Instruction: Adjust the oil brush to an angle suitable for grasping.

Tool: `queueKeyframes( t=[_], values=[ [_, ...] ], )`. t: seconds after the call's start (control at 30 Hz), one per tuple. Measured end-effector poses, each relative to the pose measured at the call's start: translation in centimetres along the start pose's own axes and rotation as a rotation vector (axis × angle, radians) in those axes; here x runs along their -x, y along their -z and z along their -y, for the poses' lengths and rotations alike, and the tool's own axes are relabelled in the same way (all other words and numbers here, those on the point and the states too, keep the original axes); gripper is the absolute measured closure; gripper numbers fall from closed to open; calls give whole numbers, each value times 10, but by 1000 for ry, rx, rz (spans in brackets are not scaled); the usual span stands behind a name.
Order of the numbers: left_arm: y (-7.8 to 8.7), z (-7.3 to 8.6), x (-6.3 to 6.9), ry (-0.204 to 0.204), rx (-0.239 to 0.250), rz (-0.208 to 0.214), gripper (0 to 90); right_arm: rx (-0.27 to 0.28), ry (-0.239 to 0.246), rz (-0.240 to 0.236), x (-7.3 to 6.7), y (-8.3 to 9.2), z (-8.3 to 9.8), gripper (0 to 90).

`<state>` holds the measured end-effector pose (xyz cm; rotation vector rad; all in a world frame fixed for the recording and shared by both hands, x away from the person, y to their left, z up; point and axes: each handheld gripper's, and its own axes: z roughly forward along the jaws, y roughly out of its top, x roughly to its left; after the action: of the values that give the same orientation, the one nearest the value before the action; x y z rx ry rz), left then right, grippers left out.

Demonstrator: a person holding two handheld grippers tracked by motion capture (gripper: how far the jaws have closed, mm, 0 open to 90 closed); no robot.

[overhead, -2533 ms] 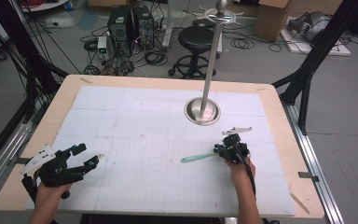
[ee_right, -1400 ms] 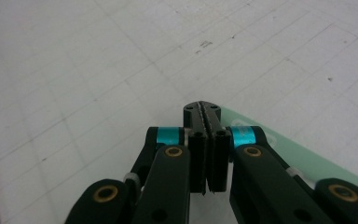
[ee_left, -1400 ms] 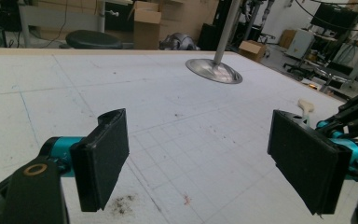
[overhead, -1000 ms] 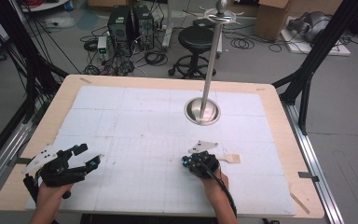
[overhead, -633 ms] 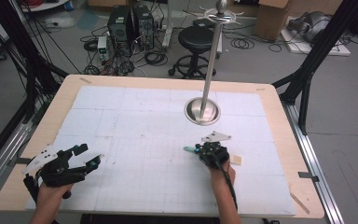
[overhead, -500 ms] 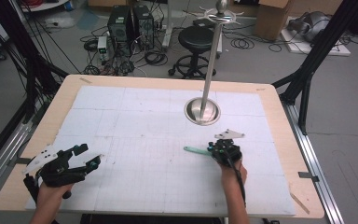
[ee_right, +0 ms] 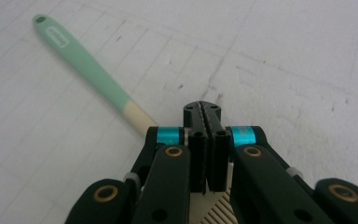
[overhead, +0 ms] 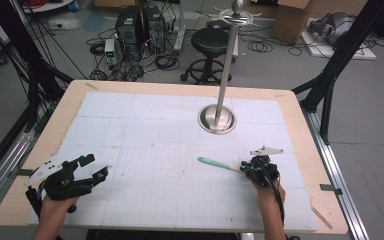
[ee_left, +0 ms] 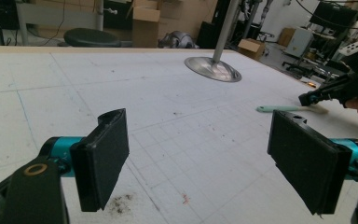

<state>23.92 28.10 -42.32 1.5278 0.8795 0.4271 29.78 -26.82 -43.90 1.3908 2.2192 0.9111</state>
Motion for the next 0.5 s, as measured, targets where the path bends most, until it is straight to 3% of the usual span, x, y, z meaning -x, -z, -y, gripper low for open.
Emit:
queueKeyframes(
  t=[0.33,0.5],
  values=[
    [-1,0,1,0,0,2,209,-20,41,-62,-15,18,17,893],
    [-1,0,1,2,3,2,209,-25,31,-110,-24,25,24,892]
  ],
)
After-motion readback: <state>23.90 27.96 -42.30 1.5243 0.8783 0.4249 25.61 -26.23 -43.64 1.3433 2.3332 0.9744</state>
